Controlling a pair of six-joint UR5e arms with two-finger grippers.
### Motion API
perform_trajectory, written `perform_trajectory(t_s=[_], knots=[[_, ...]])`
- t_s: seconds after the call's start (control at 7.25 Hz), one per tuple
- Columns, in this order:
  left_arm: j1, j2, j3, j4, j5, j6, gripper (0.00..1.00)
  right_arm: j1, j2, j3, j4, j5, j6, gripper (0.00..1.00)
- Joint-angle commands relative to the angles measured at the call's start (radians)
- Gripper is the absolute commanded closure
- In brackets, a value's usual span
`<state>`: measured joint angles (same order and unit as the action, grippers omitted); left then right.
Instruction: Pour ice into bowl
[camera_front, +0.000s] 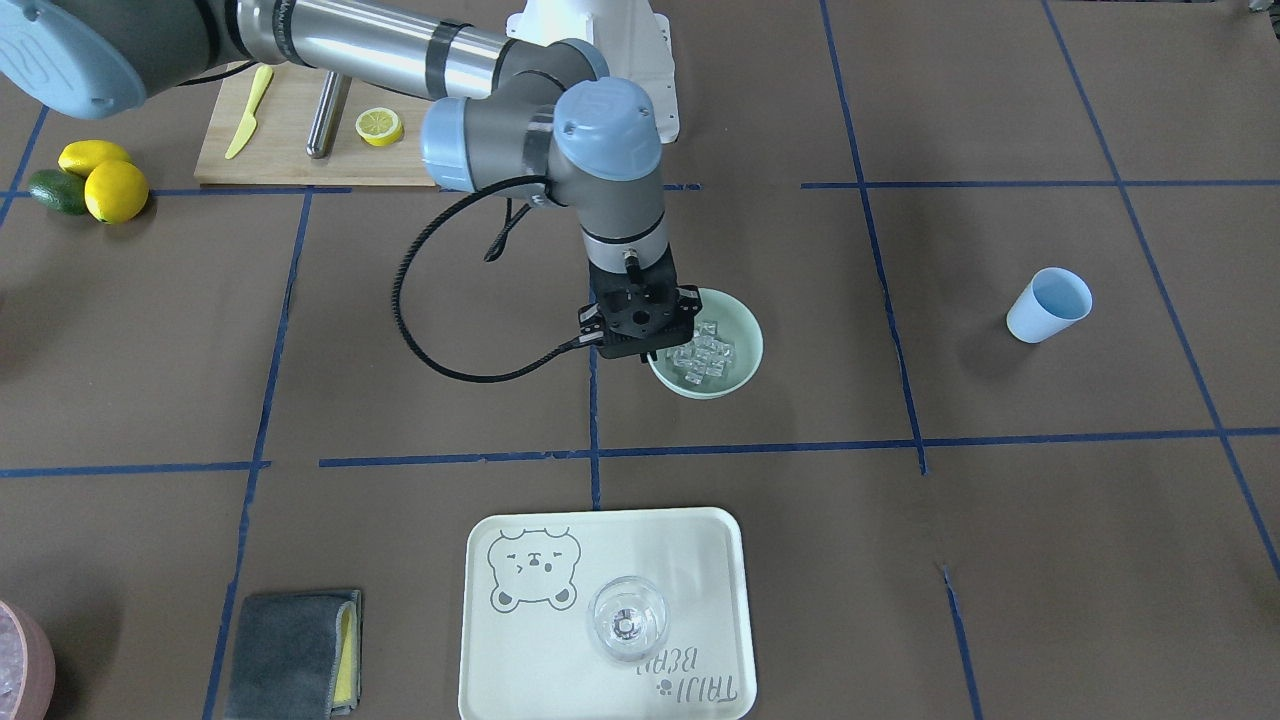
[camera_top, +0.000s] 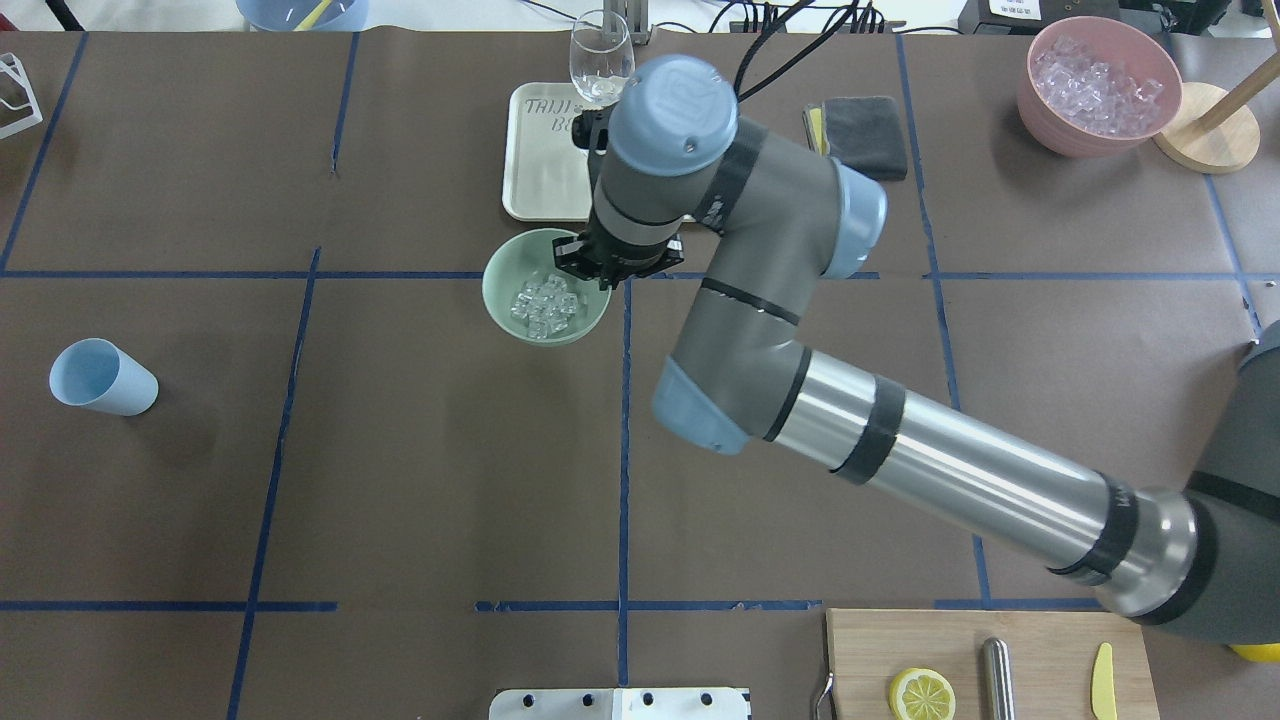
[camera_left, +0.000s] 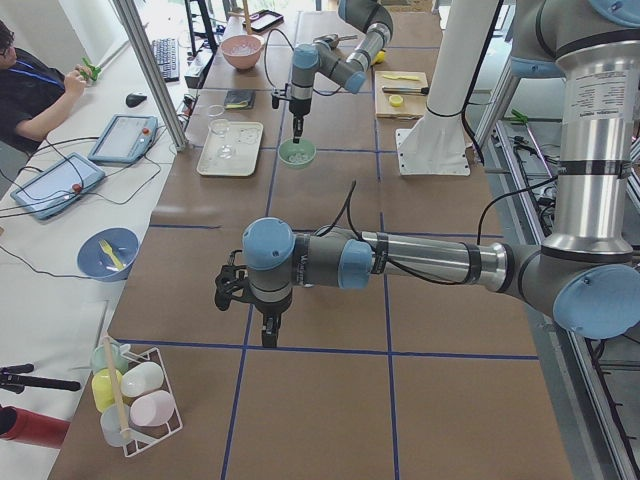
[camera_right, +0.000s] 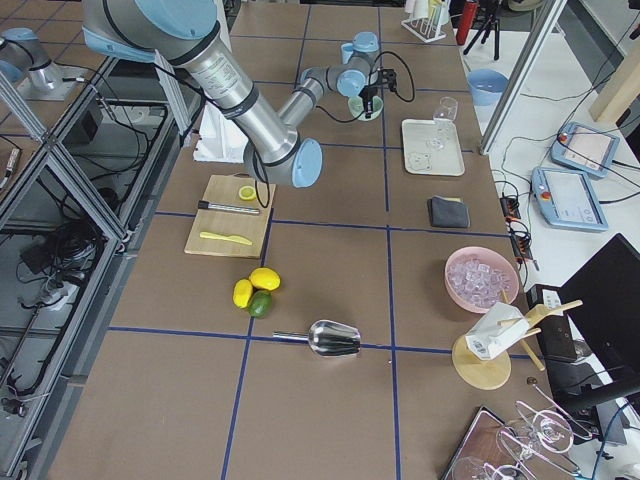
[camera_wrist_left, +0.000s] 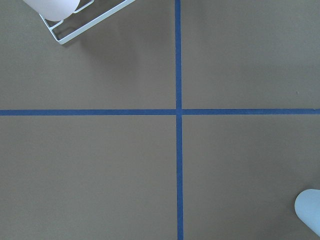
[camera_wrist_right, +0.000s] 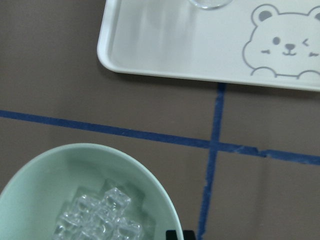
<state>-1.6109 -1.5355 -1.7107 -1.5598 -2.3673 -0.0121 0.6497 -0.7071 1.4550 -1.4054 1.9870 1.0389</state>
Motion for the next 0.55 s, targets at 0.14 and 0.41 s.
perform_trajectory(t_s=[0.14, 0.41], knots=[[0.014, 0.008, -0.003, 0.007, 0.026, 0.196, 0.0, 0.219, -0.242, 0.165, 0.0, 0.235, -0.202, 1.0], [0.014, 0.008, -0.003, 0.007, 0.025, 0.196, 0.0, 0.307, -0.427, 0.246, 0.009, 0.283, -0.322, 1.0]])
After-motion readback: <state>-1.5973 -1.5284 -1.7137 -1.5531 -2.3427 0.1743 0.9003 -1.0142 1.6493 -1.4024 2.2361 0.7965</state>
